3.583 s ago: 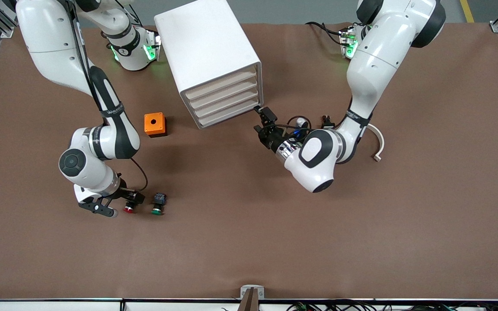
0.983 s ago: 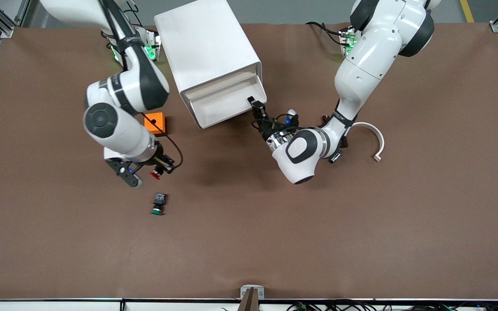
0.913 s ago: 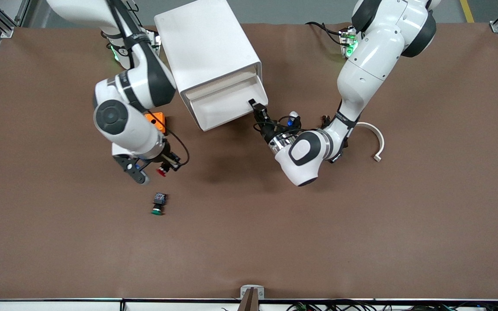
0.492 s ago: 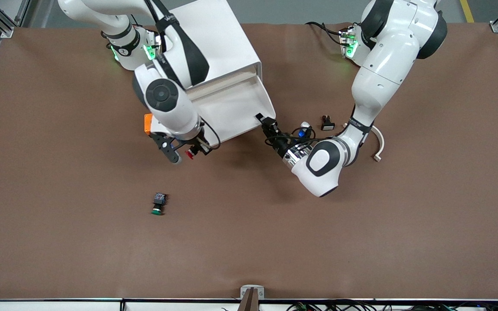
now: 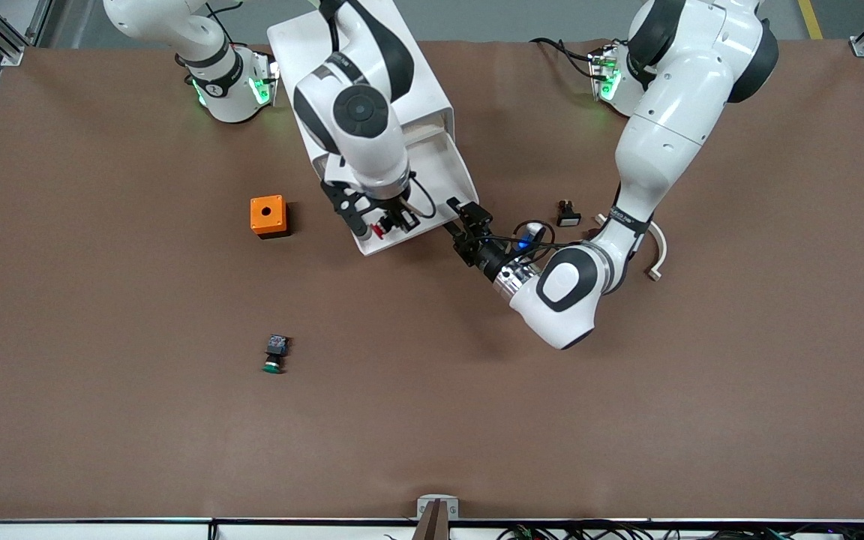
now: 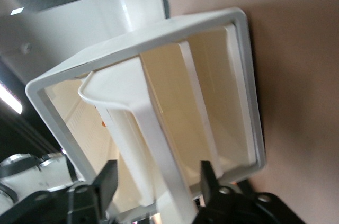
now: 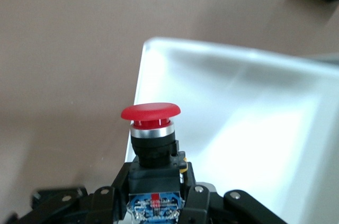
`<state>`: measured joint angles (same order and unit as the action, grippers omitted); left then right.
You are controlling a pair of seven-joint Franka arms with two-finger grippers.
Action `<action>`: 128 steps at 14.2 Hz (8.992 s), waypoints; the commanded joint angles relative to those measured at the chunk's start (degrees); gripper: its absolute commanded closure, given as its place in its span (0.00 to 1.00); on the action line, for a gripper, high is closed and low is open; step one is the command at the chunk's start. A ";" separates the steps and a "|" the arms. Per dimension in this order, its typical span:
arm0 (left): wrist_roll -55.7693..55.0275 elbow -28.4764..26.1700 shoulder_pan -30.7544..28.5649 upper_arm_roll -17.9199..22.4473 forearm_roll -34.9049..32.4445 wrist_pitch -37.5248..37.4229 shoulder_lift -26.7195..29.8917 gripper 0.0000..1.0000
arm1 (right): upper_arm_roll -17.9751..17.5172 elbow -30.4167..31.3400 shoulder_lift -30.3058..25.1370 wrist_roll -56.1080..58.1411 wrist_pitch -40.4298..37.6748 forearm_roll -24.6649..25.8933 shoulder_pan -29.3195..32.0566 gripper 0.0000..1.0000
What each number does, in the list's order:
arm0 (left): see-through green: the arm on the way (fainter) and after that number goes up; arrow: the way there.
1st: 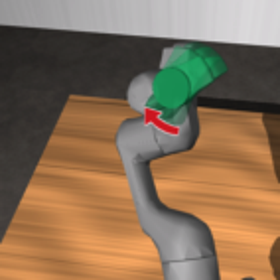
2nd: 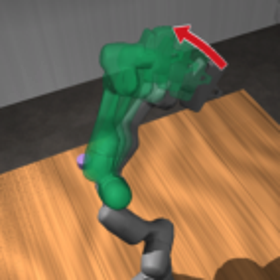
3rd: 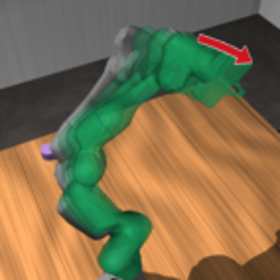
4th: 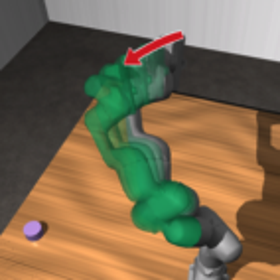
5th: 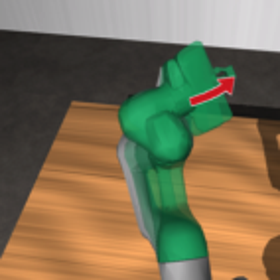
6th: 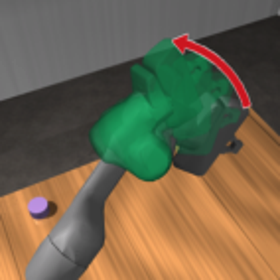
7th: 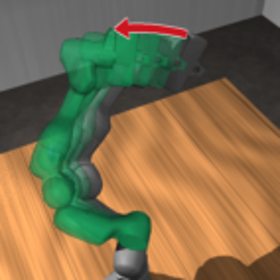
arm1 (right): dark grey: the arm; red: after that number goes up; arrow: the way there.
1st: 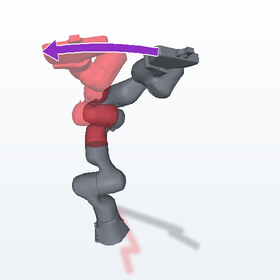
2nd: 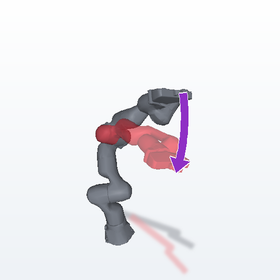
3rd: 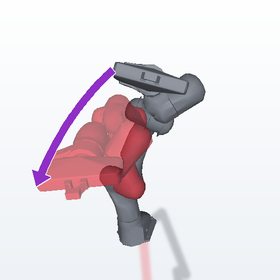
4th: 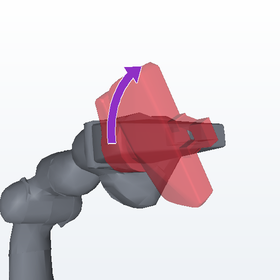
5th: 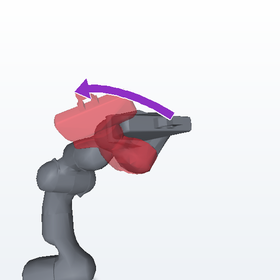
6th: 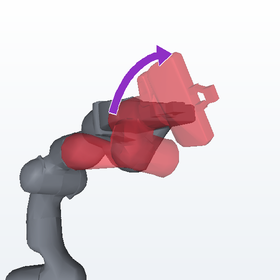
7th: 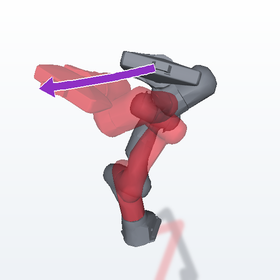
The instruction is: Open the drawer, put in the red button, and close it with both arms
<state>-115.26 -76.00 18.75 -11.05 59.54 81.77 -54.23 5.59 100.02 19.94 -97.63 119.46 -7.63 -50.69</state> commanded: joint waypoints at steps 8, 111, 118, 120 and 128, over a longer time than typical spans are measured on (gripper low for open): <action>37.61 9.03 2.50 8.92 -3.20 1.19 1.48 0.01 | 0.65 0.61 0.62 -11.70 0.78 0.07 -8.02 0.97; 112.80 -22.43 -16.47 13.95 -54.71 16.67 50.45 0.00 | 4.16 -4.57 -28.29 101.14 -31.56 7.90 47.79 0.00; 112.80 -16.90 -16.56 13.86 -56.73 16.67 51.67 0.00 | 4.07 -4.66 -28.21 105.19 -31.39 9.65 47.26 0.00; 112.80 -17.16 -16.64 13.87 -56.64 15.89 54.22 0.00 | 4.07 -4.57 -28.21 104.58 -31.74 9.83 47.26 0.00; 112.80 -18.57 -16.30 13.87 -56.82 15.26 56.43 0.00 | 3.81 -4.31 -28.21 100.79 -32.18 8.95 46.91 0.00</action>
<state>-3.41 -94.20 1.83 2.42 3.95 95.92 2.24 9.75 94.31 -6.96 4.64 86.99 0.93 -3.45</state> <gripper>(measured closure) 0.000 0.000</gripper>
